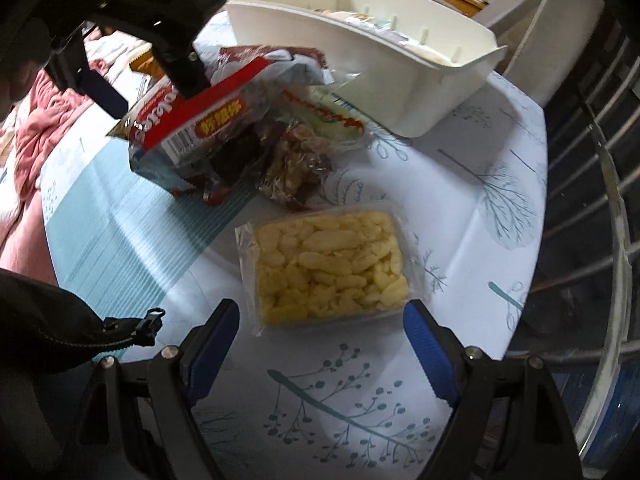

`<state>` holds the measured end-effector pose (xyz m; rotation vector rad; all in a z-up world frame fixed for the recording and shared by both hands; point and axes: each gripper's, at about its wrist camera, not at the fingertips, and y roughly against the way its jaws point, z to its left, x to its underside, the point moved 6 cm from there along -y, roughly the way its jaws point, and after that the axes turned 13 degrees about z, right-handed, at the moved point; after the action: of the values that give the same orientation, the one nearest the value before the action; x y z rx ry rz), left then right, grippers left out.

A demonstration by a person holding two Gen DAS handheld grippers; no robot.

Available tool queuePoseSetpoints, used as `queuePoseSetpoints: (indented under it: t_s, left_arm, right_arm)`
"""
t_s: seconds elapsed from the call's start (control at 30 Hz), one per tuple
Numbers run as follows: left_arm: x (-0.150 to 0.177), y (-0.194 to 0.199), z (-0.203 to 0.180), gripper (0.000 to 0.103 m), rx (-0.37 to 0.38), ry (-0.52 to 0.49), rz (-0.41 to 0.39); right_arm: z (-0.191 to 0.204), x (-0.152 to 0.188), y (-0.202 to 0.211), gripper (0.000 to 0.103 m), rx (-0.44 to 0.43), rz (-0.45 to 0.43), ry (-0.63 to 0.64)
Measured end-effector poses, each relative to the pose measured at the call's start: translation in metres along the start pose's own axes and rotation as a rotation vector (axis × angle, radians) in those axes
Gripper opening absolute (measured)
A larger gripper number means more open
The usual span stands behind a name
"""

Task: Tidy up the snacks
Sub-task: 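Reach the left tool toward the orange-wrapped bar while the right tool approaches the puffed-snack pack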

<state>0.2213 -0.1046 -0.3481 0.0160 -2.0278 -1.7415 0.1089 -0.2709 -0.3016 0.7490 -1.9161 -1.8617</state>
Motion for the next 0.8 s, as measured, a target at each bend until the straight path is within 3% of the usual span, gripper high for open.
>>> queuePoseSetpoints:
  t_s: [0.27,0.33,0.4,0.8]
  left_arm:
    - [-0.003,-0.015,-0.008,0.087,-0.016,0.002,0.002]
    - [-0.003,-0.019,-0.008,0.084,-0.018,0.000,0.007]
    - [-0.003,-0.023,-0.008,0.073,-0.035,0.002,0.010]
    - [0.002,-0.028,0.000,0.055,-0.019,0.018,0.002]
  right_arm:
    - [0.002,-0.006,-0.010,0.088,0.033,-0.029,0.043]
    - [0.001,-0.005,-0.012,0.091,0.023,-0.033,0.036]
    - [0.000,-0.005,-0.015,0.092,0.012,-0.033,0.026]
    - [-0.015,-0.015,-0.026,0.092,-0.076,-0.037,-0.064]
